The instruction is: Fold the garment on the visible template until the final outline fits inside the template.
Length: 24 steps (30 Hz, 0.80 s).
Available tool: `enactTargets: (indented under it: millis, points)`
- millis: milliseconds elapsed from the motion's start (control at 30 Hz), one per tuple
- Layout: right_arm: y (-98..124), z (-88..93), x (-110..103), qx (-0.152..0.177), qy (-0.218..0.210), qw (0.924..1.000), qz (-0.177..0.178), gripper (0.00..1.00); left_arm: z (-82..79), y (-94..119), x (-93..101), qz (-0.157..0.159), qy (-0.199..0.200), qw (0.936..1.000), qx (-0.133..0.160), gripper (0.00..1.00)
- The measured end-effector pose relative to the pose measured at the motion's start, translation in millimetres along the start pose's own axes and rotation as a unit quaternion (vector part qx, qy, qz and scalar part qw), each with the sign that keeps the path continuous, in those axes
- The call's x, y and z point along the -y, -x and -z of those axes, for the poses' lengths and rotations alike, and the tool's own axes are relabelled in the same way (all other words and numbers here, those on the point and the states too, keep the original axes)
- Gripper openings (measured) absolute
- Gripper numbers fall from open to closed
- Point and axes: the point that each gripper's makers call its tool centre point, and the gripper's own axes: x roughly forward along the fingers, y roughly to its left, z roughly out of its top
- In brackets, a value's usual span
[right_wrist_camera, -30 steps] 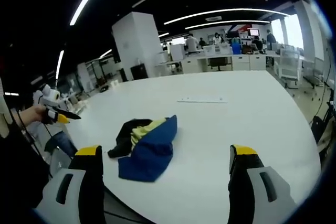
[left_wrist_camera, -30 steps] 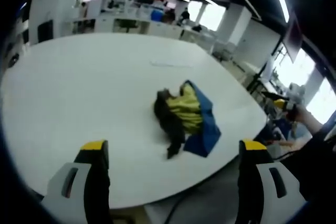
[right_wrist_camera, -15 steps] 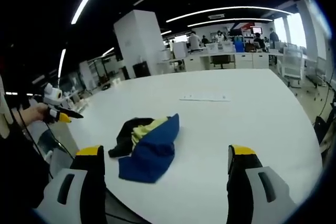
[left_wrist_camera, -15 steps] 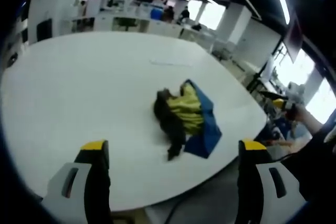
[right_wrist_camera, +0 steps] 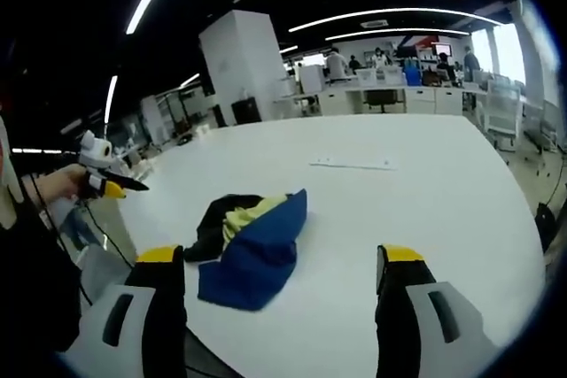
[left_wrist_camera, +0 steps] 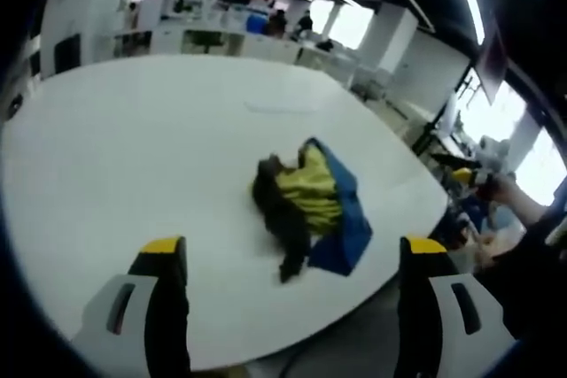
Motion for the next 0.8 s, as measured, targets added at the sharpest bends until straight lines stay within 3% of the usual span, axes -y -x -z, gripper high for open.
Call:
enactTargets:
  millis: [800]
  points:
    - [-46.6,-4.3,1.1,-0.012,-0.005,0.9988,-0.046,0.77,-12.6,-40.2,-6.7,0.015,-0.016,0.9996,-0.015,0.83]
